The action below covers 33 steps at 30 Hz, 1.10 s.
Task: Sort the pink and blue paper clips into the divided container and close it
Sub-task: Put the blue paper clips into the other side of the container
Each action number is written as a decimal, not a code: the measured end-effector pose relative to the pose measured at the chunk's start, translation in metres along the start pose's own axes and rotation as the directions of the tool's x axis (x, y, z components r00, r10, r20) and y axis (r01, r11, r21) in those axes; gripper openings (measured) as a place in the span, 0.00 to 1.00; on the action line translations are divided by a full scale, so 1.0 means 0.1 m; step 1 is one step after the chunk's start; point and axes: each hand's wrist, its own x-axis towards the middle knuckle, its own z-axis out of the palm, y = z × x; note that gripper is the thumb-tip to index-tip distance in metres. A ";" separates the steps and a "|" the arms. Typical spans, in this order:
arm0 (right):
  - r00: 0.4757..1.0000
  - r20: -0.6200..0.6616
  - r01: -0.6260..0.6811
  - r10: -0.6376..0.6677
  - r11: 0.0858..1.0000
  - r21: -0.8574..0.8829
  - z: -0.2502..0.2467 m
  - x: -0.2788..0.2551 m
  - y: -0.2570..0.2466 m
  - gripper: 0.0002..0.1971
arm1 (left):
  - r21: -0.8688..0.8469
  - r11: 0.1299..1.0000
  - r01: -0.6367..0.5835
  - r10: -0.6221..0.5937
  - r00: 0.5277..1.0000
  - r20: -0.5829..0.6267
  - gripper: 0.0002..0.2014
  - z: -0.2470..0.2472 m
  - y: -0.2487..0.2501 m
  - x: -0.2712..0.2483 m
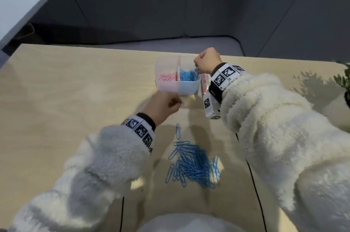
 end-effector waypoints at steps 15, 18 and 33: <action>0.978 0.113 0.159 -0.176 0.977 0.144 -0.36 -1.04 0.87 0.10 | 0.107 0.993 0.041 -0.036 0.998 -0.053 0.09 -0.10 0.32 0.89; 0.953 0.228 0.225 -0.199 0.970 -0.096 -0.36 -1.34 1.24 0.11 | 0.069 0.995 -0.074 0.075 0.997 -0.002 0.11 -0.05 0.24 0.44; 0.883 0.410 0.380 -0.228 0.860 -0.340 0.20 -2.12 1.59 0.37 | 0.349 0.925 -0.152 0.004 0.921 0.391 0.51 0.65 -0.14 -0.98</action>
